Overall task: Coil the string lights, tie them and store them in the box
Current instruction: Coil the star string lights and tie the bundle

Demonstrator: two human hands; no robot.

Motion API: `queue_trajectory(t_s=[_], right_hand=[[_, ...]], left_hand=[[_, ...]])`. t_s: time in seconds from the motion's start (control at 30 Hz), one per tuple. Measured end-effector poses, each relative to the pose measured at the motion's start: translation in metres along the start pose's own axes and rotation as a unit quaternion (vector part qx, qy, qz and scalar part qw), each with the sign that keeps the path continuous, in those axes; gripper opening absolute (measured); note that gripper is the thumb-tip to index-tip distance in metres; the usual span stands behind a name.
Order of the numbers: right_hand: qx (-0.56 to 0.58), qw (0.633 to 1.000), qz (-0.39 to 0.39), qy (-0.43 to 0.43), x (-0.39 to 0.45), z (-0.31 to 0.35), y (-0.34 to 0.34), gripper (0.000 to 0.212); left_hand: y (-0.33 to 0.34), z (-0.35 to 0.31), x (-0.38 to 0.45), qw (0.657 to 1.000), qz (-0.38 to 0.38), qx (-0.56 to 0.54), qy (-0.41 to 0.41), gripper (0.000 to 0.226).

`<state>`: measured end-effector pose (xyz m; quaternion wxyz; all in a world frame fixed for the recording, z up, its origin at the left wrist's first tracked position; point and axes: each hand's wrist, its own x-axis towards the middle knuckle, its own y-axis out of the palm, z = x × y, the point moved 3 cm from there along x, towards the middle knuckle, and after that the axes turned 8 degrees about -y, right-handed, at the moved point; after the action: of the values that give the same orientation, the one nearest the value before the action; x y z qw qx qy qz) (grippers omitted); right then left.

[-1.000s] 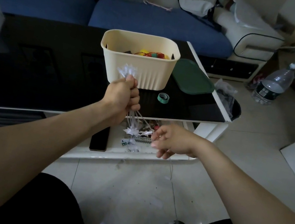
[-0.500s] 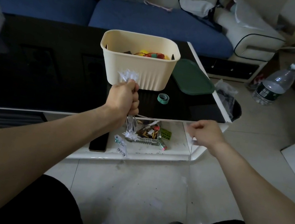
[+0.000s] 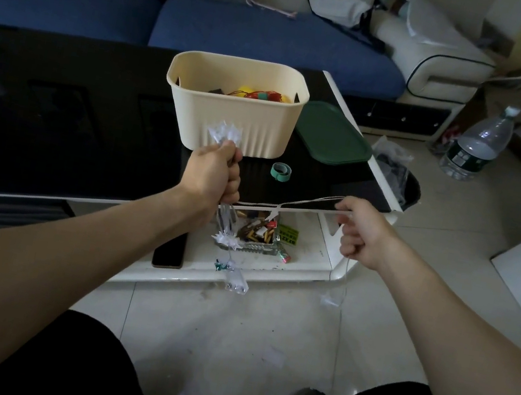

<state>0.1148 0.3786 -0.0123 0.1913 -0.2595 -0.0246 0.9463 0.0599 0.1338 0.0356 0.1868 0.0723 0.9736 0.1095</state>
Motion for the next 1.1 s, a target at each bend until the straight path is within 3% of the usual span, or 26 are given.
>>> queue_trajectory(t_s=[0.17,0.4,0.5,0.77,1.1], right_hand=[[0.118,0.988,-0.044,-0.088,0.003,0.006,-0.004,0.034],[0.233,0.953,-0.005,-0.192,-0.009,0.031,0.006,0.015],[0.215,0.946,0.067,-0.232,-0.023,0.039,0.017,0.003],[0.092,0.939,0.187,-0.274,-0.054,0.039,0.043,0.015],[0.031,0.937,0.153,-0.312,-0.055,0.037,0.055,0.006]], left_hand=[[-0.008,0.000,0.003,1.000,-0.031,-0.002,-0.002,0.032],[-0.008,0.002,0.004,0.999,-0.028,-0.013,-0.017,0.028],[-0.005,0.003,0.003,1.000,-0.014,-0.007,-0.015,0.028],[0.001,0.006,0.005,1.000,-0.005,-0.002,-0.002,0.026],[0.020,0.021,-0.004,0.984,0.160,0.071,-0.045,0.028]])
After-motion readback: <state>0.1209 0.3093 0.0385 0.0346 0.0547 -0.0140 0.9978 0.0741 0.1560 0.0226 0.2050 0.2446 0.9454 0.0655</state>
